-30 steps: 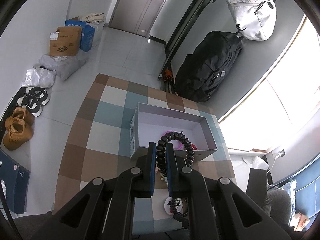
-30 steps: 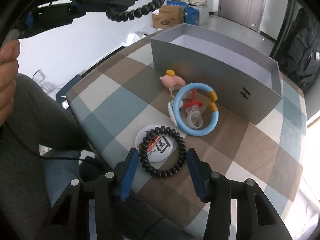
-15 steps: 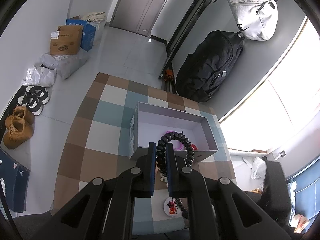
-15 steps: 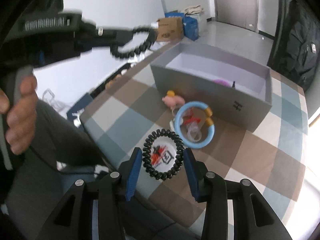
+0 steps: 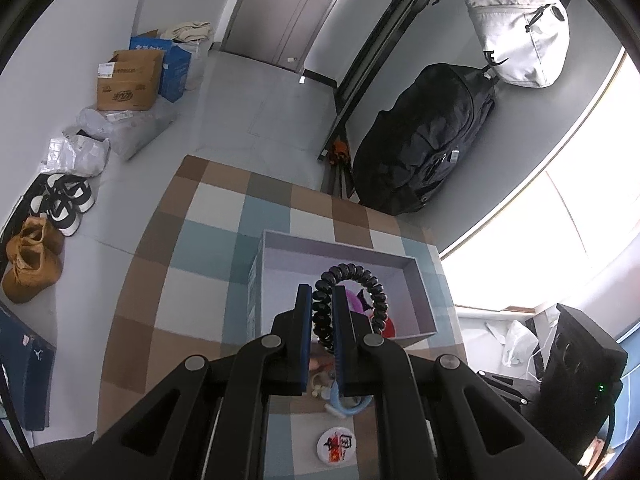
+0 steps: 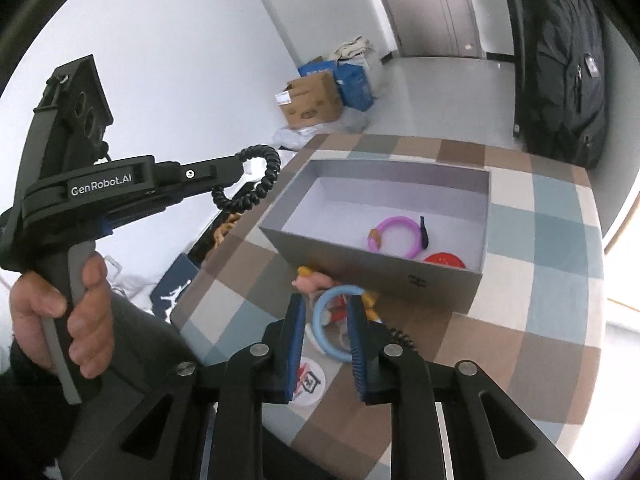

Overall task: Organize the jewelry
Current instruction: 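Grasp the black beaded bracelet with the right gripper and lift it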

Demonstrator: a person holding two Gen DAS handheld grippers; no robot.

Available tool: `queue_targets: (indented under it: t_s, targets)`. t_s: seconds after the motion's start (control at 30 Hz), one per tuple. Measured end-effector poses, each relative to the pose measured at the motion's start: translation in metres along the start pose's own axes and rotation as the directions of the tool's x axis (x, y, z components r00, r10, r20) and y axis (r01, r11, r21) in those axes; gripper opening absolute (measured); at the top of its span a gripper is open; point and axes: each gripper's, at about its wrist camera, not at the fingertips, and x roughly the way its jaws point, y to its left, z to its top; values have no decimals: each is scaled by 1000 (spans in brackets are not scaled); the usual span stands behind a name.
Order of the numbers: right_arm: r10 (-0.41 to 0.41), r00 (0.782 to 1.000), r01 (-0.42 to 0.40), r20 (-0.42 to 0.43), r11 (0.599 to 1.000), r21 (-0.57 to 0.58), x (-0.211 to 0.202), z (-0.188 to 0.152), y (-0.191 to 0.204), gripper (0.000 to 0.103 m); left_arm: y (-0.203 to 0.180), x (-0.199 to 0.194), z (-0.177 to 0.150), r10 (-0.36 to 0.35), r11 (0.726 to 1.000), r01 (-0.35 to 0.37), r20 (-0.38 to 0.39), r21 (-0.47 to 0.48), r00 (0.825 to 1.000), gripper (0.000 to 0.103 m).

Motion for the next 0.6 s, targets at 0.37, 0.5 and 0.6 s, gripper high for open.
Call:
queue_targets:
  t_s: [0.37,0.5,0.6]
  targets:
    - [-103,989,100,-105,994,-32,10,-16,-19,50,-4,6,2,11,999,-11,-17,30,1000,5]
    - [-184,972,168,-144,979,-112,22,-26,-14,50,-5,7,0,8,1000,-7,-27,28,1000,5]
    - [-236,956,207,-176,964,-167,36,-32,-10,50,-4,7,-1,8,1000,-7,-30,19,1000,5]
